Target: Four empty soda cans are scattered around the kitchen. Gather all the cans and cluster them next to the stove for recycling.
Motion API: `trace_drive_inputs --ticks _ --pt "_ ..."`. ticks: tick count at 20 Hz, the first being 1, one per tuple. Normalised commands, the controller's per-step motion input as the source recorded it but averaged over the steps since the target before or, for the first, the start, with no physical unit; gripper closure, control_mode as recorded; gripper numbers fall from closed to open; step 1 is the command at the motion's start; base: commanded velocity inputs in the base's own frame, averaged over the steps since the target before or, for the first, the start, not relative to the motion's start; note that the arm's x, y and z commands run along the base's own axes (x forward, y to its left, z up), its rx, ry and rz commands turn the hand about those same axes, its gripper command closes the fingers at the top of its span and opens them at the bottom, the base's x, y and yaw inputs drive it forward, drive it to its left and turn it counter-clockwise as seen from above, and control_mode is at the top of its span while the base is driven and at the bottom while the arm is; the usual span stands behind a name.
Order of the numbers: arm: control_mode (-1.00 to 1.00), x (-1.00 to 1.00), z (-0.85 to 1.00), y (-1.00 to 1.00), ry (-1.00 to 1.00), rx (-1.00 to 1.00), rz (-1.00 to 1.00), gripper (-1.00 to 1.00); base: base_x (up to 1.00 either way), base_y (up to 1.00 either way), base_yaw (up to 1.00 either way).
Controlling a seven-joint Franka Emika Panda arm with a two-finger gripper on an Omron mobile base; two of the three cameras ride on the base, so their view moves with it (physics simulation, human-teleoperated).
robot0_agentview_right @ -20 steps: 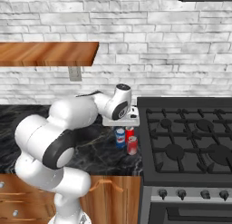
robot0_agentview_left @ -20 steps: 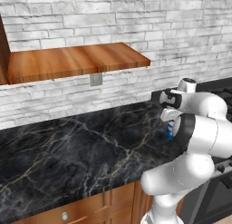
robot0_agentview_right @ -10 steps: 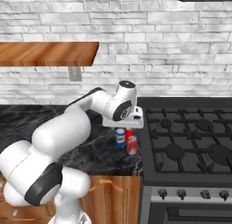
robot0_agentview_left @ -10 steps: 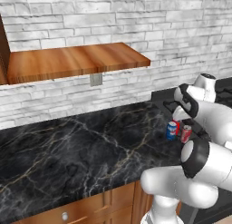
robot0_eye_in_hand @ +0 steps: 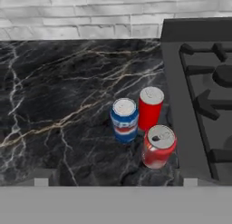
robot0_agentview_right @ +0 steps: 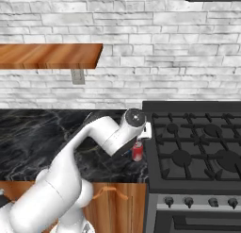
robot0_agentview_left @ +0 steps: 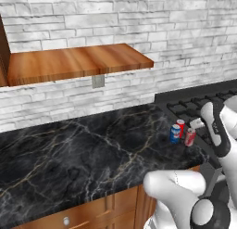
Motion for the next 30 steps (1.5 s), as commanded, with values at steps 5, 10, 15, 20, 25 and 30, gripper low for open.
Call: trace_drive_inputs --ticks 5,10,15,20,25,30 --pt "-1.00 -0.35 0.25 -0.01 -0.40 0.07 -0.01 -1.00 0.00 0.00 0.00" --pt "1.00 -0.24 0.10 -0.01 -0.12 0.02 0.00 -1.00 -0.59 -0.05 0.00" --pt "1.00 0.00 0.00 0.00 0.00 0.00 0.00 -1.00 -1.00 -0.16 0.02" --pt "1.00 0.00 0.00 0.00 0.00 0.00 0.00 -1.00 -1.00 -0.29 0.02" --pt "1.00 0.00 0.00 0.00 0.00 0.00 0.00 -1.00 -0.35 -0.05 0.40" --pt "1.00 0.00 0.00 0.00 0.00 0.00 0.00 -1.00 -0.05 0.00 0.50"
